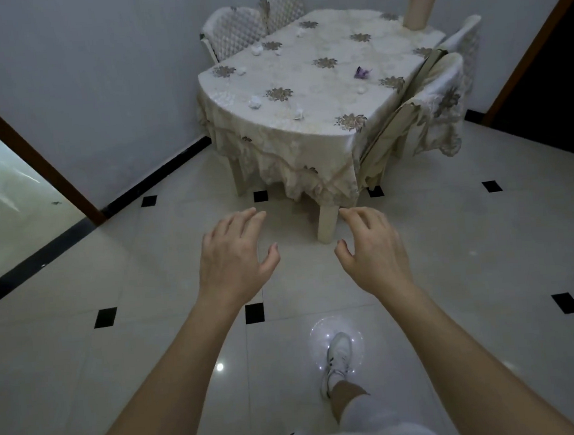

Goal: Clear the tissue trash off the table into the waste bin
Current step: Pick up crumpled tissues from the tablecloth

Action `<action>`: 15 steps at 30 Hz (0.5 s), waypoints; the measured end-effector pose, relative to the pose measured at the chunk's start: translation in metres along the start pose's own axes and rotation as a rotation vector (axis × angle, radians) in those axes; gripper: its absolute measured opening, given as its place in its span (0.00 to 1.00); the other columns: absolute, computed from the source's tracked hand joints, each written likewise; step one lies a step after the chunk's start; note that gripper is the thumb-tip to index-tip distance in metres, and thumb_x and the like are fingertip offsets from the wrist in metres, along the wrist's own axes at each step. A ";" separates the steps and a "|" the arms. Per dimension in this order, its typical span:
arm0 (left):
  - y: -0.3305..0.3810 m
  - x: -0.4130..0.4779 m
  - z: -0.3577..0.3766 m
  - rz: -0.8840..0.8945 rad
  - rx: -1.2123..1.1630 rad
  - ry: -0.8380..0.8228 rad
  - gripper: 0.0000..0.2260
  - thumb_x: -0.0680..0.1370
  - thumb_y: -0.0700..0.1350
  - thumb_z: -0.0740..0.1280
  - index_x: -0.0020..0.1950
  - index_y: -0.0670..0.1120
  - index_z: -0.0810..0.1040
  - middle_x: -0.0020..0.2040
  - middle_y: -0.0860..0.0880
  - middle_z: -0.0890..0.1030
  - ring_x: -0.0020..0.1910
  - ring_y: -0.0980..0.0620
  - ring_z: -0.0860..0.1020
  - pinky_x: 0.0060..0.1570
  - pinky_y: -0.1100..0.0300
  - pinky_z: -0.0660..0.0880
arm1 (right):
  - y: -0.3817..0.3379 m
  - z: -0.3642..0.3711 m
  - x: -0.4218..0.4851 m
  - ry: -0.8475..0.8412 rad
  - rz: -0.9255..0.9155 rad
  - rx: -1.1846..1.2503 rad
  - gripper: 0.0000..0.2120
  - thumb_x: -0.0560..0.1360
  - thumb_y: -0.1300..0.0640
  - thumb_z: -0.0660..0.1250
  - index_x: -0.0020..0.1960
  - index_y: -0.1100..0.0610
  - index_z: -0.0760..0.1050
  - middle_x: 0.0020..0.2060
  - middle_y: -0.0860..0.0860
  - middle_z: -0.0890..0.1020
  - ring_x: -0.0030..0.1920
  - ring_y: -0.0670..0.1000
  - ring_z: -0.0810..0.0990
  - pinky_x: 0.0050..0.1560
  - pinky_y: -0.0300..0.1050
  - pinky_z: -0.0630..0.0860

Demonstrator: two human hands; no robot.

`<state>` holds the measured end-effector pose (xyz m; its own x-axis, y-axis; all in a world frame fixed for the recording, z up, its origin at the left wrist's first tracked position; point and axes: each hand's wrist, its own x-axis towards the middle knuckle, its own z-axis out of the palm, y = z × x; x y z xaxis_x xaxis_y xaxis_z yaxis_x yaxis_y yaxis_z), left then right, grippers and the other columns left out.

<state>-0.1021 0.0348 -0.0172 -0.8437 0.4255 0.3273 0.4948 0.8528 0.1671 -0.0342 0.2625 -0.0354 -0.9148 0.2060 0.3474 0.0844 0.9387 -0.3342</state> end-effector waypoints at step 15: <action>0.014 0.252 0.078 0.011 0.038 -0.014 0.24 0.75 0.57 0.63 0.67 0.48 0.74 0.66 0.49 0.77 0.64 0.47 0.74 0.60 0.48 0.71 | 0.122 0.044 0.230 -0.003 -0.006 0.007 0.20 0.71 0.57 0.68 0.62 0.59 0.76 0.57 0.56 0.80 0.61 0.58 0.76 0.56 0.54 0.75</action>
<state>-0.3241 0.1778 -0.0046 -0.8414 0.4387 0.3156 0.4958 0.8590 0.1277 -0.2514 0.4119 -0.0352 -0.9165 0.1996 0.3467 0.0762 0.9379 -0.3386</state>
